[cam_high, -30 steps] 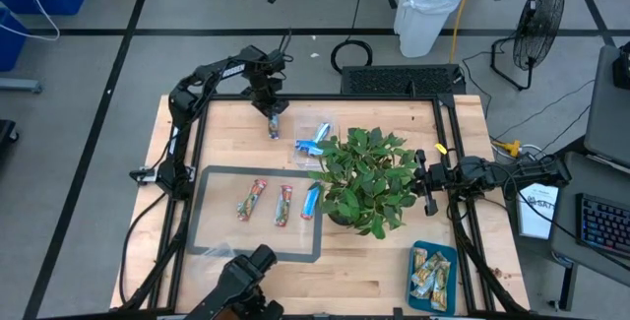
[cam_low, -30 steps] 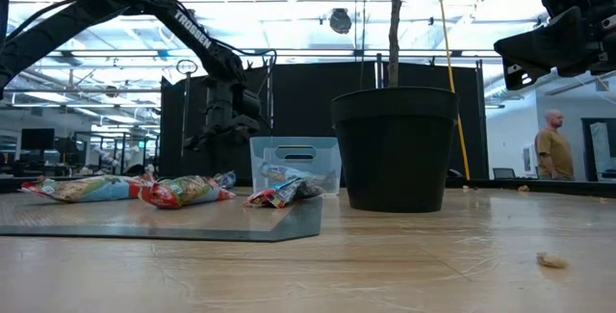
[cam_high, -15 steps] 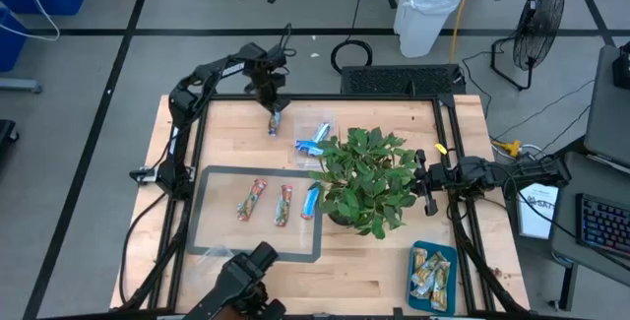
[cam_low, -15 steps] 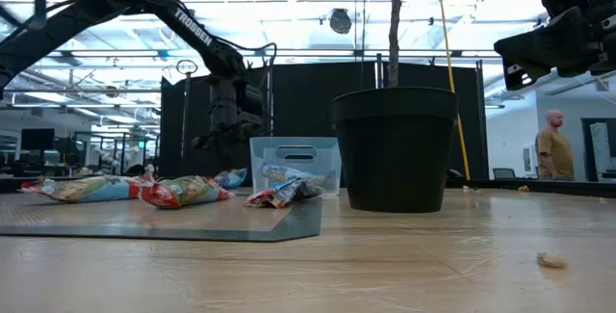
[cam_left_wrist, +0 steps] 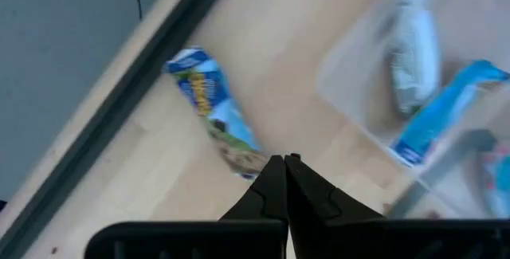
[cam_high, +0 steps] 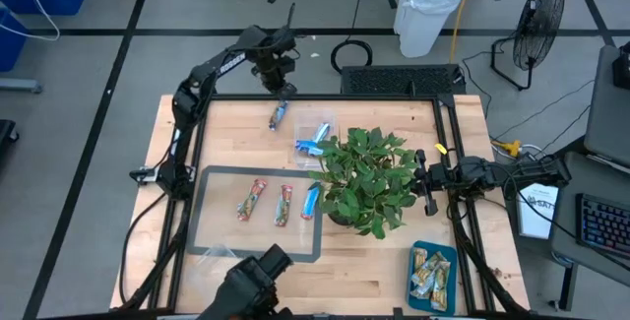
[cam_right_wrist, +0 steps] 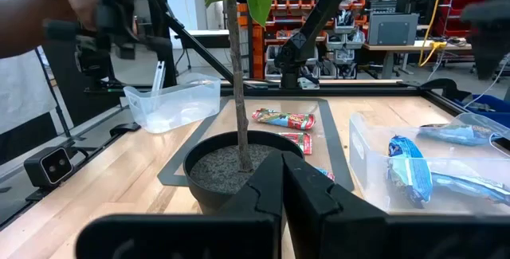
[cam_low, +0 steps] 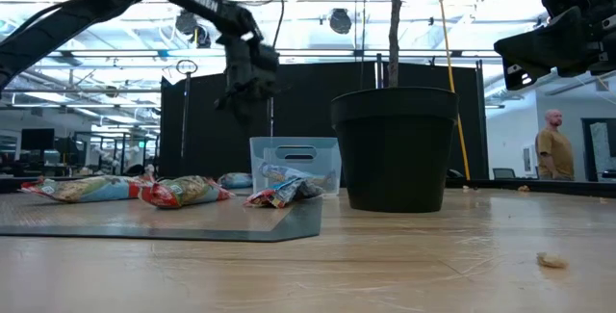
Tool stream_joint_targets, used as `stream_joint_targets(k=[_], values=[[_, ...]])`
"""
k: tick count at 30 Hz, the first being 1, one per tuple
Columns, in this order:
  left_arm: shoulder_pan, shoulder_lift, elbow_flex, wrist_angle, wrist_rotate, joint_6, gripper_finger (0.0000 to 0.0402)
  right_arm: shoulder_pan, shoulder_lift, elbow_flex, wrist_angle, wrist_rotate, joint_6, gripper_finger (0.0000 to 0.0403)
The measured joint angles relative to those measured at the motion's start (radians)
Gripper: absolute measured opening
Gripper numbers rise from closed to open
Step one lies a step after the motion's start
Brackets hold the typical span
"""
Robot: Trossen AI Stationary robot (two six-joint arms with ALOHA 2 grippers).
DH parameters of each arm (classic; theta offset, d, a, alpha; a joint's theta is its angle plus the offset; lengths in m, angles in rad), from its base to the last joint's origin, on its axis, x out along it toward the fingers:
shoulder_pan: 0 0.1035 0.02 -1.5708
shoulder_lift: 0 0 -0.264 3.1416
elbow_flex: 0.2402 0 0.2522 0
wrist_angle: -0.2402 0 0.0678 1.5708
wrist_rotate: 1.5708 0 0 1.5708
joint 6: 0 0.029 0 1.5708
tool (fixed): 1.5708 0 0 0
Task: Pick and place Granola Bars by type
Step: Adjust the bottom transparent bin
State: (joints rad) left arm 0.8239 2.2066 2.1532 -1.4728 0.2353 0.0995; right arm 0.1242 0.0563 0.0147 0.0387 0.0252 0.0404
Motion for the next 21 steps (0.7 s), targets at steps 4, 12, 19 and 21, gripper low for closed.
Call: stream_joint_targets(k=[4, 12, 19, 21], values=[[-0.029, 0.000, 0.038, -0.029, -0.019, -0.021, 0.0007, 0.000, 0.000, 0.000, 0.000, 0.000, 0.000, 0.0000], [-0.048, 0.000, -0.104, 0.163, -0.090, -0.090, 0.0100, 0.000, 0.000, 0.000, 0.000, 0.000, 0.000, 0.0000], [0.020, 0.000, -0.210, 0.265, -0.071, -0.253, 0.0206, 0.000, 0.000, 0.000, 0.000, 0.000, 0.000, 0.0000], [0.024, 0.000, -0.241, 0.280, -0.064, -0.263, 0.0225, 0.000, 0.000, 0.000, 0.000, 0.000, 0.000, 0.0000]])
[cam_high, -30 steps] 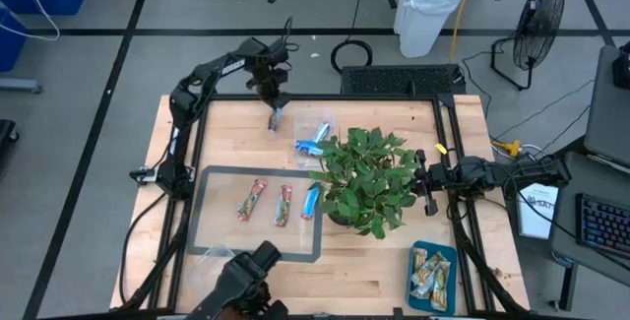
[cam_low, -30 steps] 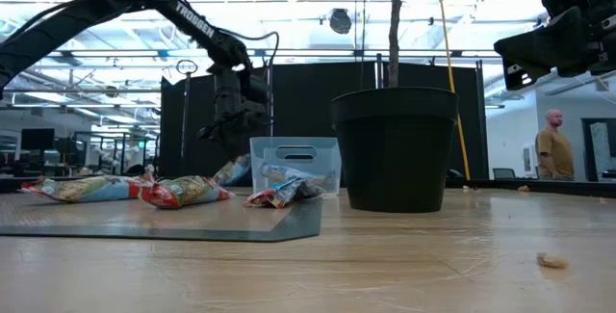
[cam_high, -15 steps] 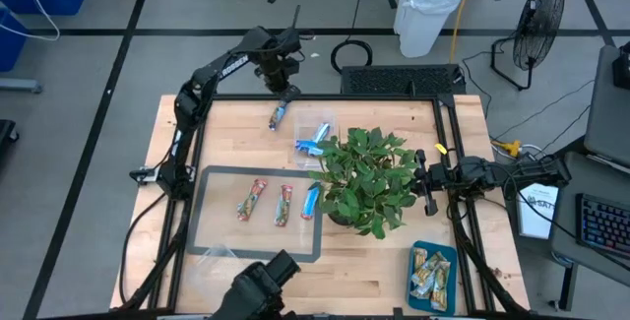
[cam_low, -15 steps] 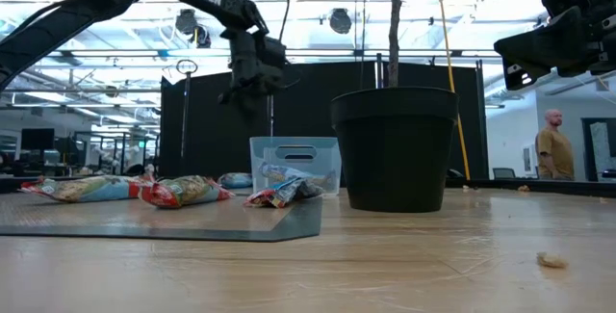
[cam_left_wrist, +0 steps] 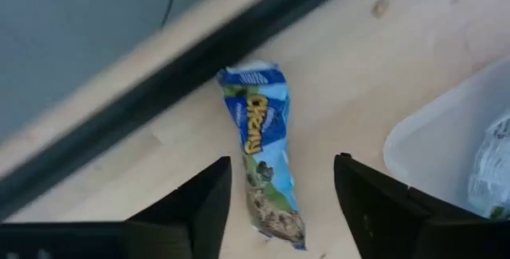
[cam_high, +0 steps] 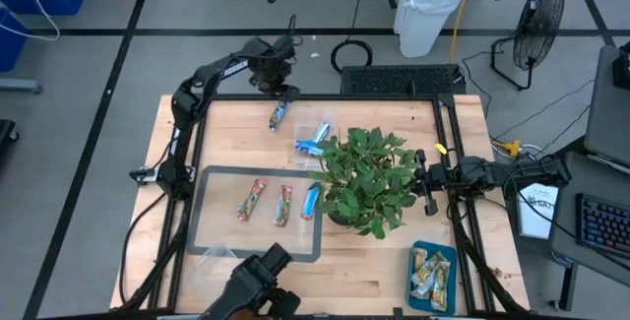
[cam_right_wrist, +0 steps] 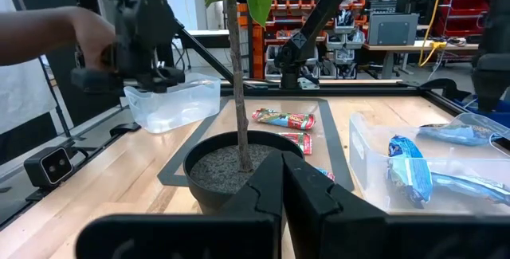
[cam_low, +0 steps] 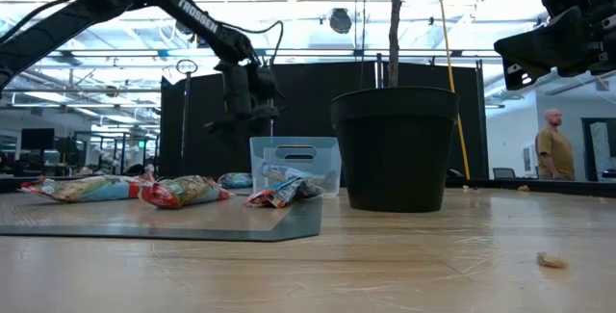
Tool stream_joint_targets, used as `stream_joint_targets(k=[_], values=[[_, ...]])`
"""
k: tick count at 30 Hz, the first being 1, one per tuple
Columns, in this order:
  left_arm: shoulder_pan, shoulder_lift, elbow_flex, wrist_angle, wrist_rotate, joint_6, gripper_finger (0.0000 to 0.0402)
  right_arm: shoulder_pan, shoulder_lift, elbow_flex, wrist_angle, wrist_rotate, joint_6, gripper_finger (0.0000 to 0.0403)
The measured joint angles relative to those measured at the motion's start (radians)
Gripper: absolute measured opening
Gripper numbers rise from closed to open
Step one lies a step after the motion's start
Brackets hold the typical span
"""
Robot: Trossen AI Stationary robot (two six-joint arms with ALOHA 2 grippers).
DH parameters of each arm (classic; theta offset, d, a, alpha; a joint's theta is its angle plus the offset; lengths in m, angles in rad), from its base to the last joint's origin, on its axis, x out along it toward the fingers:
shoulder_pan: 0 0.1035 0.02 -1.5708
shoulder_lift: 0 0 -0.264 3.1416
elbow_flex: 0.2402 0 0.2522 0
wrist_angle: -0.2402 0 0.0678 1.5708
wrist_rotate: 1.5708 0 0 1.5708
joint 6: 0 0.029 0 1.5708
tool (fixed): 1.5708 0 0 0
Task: Pick and place Granola Bars by type
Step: Adjust the bottom transparent bin
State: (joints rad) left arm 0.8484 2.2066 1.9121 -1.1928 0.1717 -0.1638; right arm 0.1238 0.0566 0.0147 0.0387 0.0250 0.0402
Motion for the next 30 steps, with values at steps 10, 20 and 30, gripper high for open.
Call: stream_joint_targets(k=[10, 20, 30], values=[[-0.027, 0.000, -0.039, 0.055, -0.019, -0.003, 0.0243, 0.000, 0.000, 0.000, 0.000, 0.000, 0.000, 0.0000], [0.002, 0.000, 0.004, 0.035, -0.001, 0.014, 0.0243, 0.000, 0.000, 0.000, 0.000, 0.000, 0.000, 0.0000], [0.049, 0.000, 0.043, 0.029, -0.024, -0.002, 0.0243, 0.000, 0.000, 0.000, 0.000, 0.000, 0.000, 0.0000]])
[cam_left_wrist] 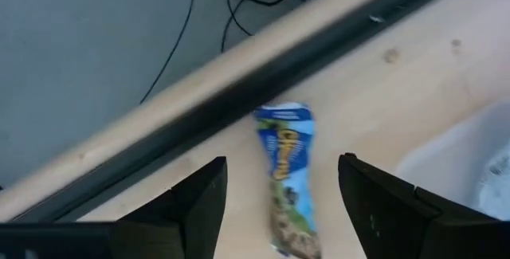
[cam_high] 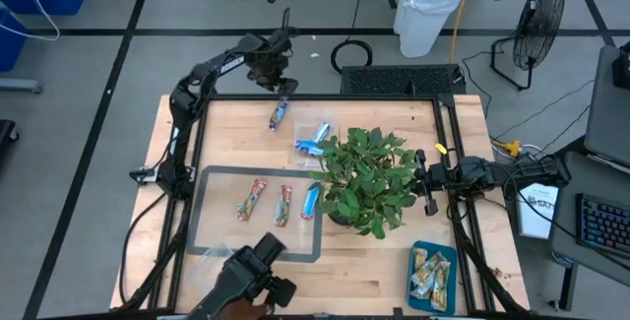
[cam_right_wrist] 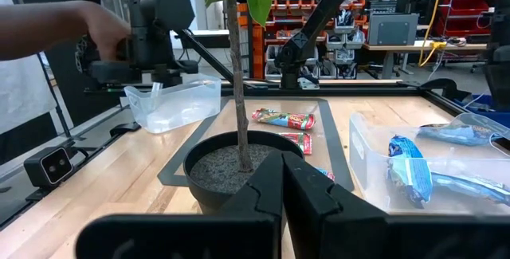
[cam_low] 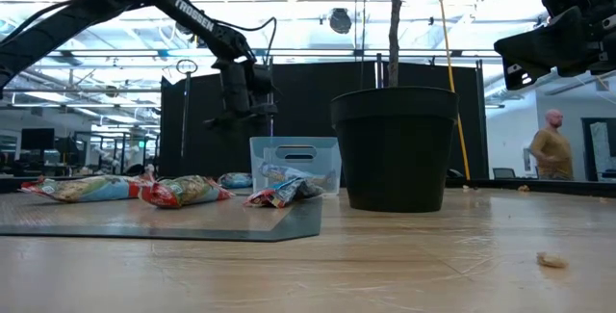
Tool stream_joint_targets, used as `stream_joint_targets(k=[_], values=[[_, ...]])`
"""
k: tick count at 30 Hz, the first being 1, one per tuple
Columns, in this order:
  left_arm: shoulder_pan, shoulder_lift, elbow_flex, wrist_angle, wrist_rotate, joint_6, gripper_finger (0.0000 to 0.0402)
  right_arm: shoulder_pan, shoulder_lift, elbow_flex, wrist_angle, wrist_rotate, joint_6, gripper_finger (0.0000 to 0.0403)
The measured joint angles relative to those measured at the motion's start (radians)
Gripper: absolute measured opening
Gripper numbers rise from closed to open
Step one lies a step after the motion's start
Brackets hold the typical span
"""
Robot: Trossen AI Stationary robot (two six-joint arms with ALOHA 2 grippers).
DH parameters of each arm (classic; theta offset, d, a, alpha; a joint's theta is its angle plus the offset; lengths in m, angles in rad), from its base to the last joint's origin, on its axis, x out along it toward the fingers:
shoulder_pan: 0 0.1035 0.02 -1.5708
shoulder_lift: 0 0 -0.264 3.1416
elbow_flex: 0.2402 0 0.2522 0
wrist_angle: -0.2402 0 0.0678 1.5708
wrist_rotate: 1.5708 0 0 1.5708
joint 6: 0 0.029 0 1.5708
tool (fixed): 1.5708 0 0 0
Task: Pick and place Granola Bars by type
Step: Adjust the bottom transparent bin
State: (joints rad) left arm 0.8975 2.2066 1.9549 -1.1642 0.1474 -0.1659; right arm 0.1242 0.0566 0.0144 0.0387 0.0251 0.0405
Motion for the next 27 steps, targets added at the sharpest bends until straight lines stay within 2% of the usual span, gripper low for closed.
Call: stream_joint_targets(k=[8, 16, 19, 23, 24, 27], values=[[-0.012, 0.000, 0.000, -0.087, -0.004, -0.005, 0.0243, 0.000, 0.000, 0.000, 0.000, 0.000, 0.000, 0.0000], [-0.111, 0.000, 0.000, -0.312, -0.173, 0.139, 0.0234, 0.000, 0.000, 0.000, 0.000, 0.000, 0.000, 0.0000], [-0.140, 0.000, 0.000, -0.315, -0.194, 0.195, 0.0183, 0.000, 0.000, 0.000, 0.000, 0.000, 0.000, 0.0000], [-0.172, 0.000, 0.000, -0.283, -0.144, 0.290, 0.0044, 0.000, 0.000, 0.000, 0.000, 0.000, 0.000, 0.0000], [-0.176, 0.000, 0.000, -0.269, -0.124, 0.299, 0.0023, 0.000, 0.000, 0.000, 0.000, 0.000, 0.000, 0.0000], [-0.182, 0.000, 0.000, -0.227, -0.082, 0.298, 0.0008, 0.000, 0.000, 0.000, 0.000, 0.000, 0.000, 0.0000]])
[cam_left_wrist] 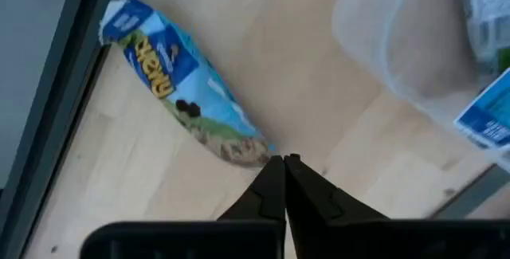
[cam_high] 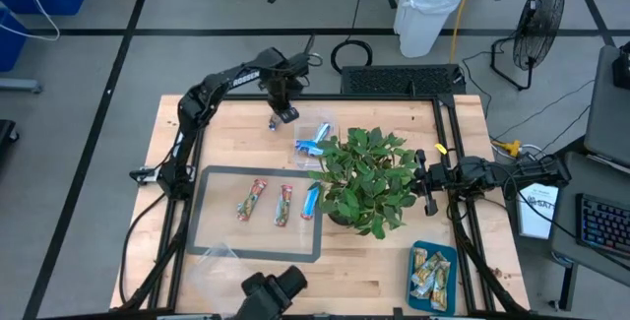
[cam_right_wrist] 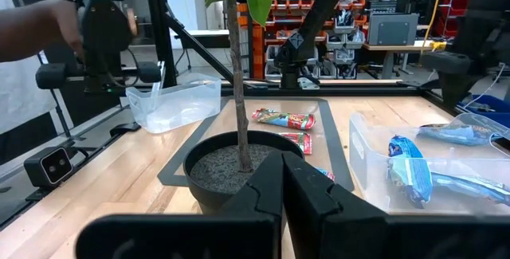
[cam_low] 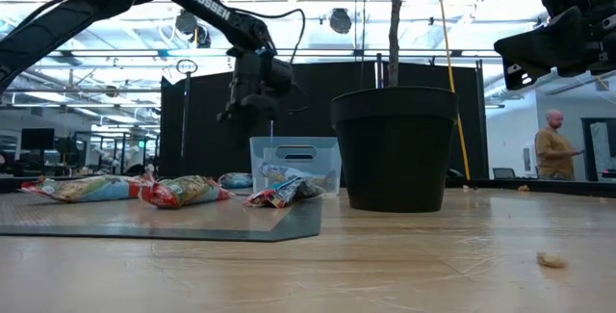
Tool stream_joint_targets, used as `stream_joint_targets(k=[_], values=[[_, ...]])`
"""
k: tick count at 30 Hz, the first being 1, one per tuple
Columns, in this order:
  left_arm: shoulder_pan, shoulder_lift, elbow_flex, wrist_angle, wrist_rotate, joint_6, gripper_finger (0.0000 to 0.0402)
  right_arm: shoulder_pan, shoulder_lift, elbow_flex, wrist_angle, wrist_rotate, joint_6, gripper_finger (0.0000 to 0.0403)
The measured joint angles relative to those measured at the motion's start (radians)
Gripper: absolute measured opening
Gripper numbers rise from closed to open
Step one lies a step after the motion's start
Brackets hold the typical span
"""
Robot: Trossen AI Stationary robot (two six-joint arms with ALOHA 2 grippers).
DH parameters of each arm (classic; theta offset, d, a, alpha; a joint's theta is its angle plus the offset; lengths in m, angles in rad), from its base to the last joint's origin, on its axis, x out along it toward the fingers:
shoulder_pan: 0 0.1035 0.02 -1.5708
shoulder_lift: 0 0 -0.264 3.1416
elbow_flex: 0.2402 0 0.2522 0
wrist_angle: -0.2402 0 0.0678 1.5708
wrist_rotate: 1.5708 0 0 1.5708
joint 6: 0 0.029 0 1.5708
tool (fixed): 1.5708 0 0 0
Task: Pick and place Granola Bars by type
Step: Adjust the bottom transparent bin
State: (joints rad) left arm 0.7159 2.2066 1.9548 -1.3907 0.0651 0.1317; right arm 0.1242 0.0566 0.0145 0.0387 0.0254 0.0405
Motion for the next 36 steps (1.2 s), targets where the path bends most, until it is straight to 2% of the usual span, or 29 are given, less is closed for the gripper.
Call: stream_joint_targets(k=[3, 7, 12, 21, 24, 30, 36], values=[[0.017, 0.000, -0.018, 0.078, 0.045, -0.014, 0.0005, 0.000, 0.000, 0.000, 0.000, 0.000, 0.000, 0.0000], [0.032, 0.001, -0.033, 0.265, 0.112, -0.059, 0.0003, 0.000, 0.000, 0.000, 0.000, 0.000, 0.000, 0.0000], [-0.013, 0.001, -0.034, 0.506, 0.139, -0.072, 0.0002, 0.000, 0.000, 0.000, 0.000, 0.000, 0.000, 0.0000], [-0.066, -0.001, -0.059, 0.828, 0.064, -0.104, 0.0001, 0.000, 0.000, 0.000, 0.000, 0.000, 0.000, 0.0000], [-0.054, -0.003, -0.130, 0.927, 0.058, -0.139, 0.0001, 0.000, 0.000, 0.000, 0.000, 0.000, 0.000, 0.0000], [-0.023, -0.093, -0.390, 1.210, 0.060, -0.207, 0.0001, 0.000, 0.000, 0.000, 0.000, 0.000, 0.000, 0.0000], [-0.025, -0.274, -0.631, 1.277, -0.052, -0.269, 0.0000, 0.000, 0.000, 0.000, 0.000, 0.000, 0.000, 0.0000]])
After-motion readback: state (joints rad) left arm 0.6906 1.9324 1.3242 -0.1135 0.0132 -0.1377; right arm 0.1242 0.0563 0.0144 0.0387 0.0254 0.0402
